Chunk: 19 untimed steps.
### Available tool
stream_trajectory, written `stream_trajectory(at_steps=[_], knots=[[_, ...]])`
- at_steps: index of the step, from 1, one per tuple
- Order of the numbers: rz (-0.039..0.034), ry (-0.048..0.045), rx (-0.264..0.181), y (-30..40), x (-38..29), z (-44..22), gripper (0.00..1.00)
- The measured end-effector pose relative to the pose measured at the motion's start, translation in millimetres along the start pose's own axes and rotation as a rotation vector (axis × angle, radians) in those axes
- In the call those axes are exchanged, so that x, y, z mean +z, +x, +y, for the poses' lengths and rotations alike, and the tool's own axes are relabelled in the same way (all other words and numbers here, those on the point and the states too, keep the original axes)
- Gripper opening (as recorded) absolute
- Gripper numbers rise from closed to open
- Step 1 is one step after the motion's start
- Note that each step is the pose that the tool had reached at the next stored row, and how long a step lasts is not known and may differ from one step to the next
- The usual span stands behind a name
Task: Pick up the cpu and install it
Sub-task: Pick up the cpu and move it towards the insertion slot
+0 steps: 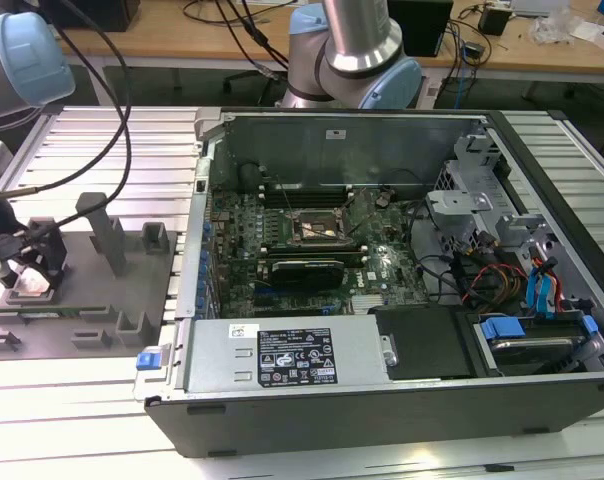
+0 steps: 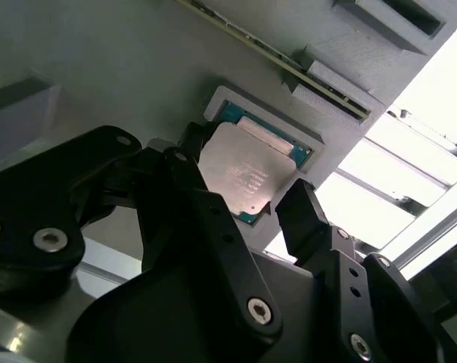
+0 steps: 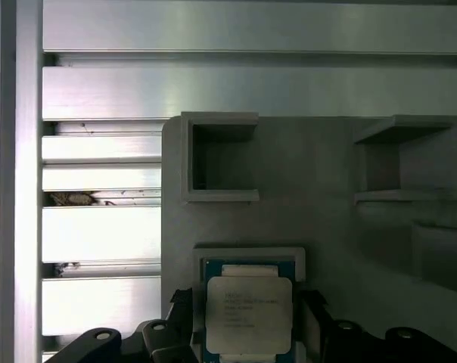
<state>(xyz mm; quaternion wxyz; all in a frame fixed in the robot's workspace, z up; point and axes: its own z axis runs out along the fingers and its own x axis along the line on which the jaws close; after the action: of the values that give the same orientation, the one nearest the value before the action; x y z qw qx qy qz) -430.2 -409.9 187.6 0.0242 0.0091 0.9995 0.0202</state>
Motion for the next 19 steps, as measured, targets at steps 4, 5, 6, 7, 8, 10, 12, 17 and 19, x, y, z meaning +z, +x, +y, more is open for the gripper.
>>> stream_trajectory(at_steps=[4, 5, 6, 7, 8, 10, 12, 17, 19], knots=[[0.0000, 0.0001, 0.001, 0.0, 0.5, 0.0, 0.66], [0.0000, 0.0000, 0.001, 0.0, 0.5, 0.0, 0.66], [-0.0003, 0.0000, 0.001, 0.0, 0.4, 0.0, 0.66], [-0.0003, 0.0002, 0.001, -0.1, -0.7, 0.1, 0.66], [-0.0003, 0.0003, 0.001, -0.2, -1.5, 0.1, 0.66], [-0.0002, 0.0004, 0.001, -0.1, -1.9, 0.1, 0.66], [0.0137, 0.0008, 0.001, -0.3, -2.0, 0.2, 0.66], [0.0143, 0.0007, 0.001, -1.6, -1.9, 0.1, 0.66], [0.0143, 0.0008, 0.001, -2.6, -1.8, 0.2, 0.66]])
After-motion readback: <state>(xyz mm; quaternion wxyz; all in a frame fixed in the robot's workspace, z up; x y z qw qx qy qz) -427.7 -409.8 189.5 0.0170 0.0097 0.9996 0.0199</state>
